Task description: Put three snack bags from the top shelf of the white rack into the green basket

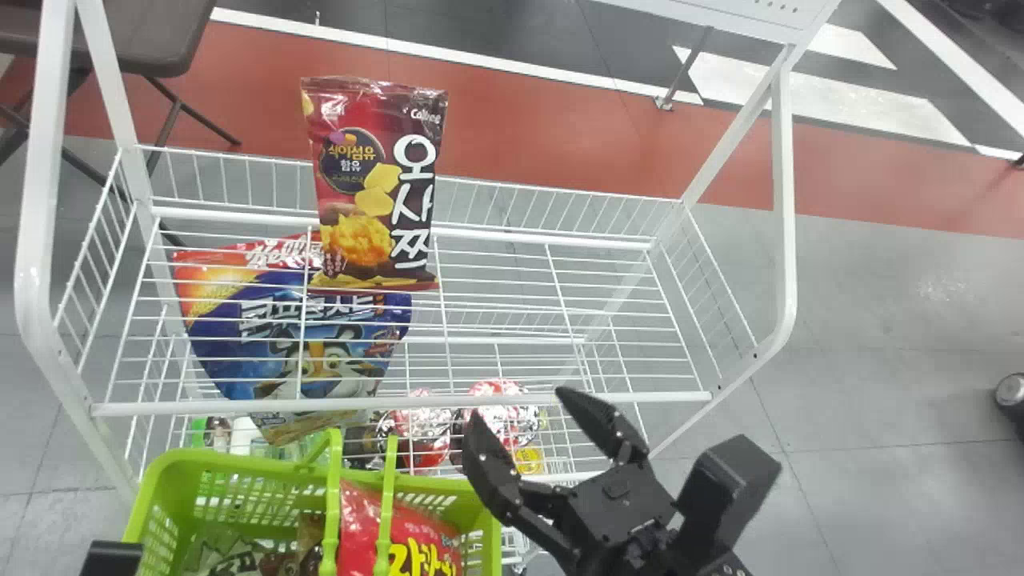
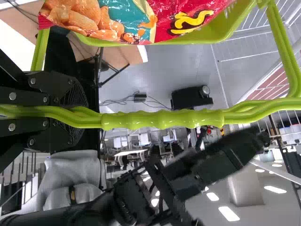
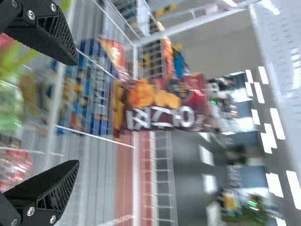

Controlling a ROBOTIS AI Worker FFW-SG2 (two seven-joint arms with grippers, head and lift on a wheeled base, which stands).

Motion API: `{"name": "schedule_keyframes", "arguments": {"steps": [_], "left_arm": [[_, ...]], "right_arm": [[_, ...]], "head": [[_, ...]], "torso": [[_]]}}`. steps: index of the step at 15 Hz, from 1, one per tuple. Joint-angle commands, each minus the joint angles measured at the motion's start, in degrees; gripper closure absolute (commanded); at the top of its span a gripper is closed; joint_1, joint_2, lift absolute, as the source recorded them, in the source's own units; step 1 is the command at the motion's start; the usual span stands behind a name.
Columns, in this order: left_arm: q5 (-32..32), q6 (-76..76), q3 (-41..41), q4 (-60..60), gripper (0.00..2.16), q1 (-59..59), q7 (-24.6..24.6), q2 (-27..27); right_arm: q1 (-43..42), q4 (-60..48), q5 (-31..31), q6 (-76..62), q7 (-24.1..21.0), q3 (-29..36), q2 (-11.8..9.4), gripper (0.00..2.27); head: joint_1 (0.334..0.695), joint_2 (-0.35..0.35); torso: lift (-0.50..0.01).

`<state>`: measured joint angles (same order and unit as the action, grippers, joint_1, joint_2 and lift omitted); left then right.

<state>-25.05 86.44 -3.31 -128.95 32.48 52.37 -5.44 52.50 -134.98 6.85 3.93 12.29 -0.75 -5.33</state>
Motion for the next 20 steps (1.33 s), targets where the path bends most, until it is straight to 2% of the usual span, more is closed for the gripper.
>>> {"name": "schedule_keyframes", "arguments": {"steps": [1,6,20], "left_arm": [[-0.09,0.00,-0.11,0.20,2.15,0.04,0.19,-0.01],[-0.18,0.00,-0.03,0.28,2.15,0.21,0.54,-0.10],[-0.18,-1.05,0.59,0.20,2.15,0.74,0.80,0.08]], "right_arm": [[1.47,2.18,-2.81,-13.46,-3.06,-2.42,-0.65,0.06],[2.70,-0.19,-1.66,-6.60,-4.12,-1.71,-0.74,0.06],[2.79,-0.28,-0.96,-8.36,-6.05,-1.62,-0.56,0.08]], "head": [[0.695,-0.350],[0.695,-0.350],[0.695,-0.350]], "torso": [[0.000],[0.000],[0.000]]}}
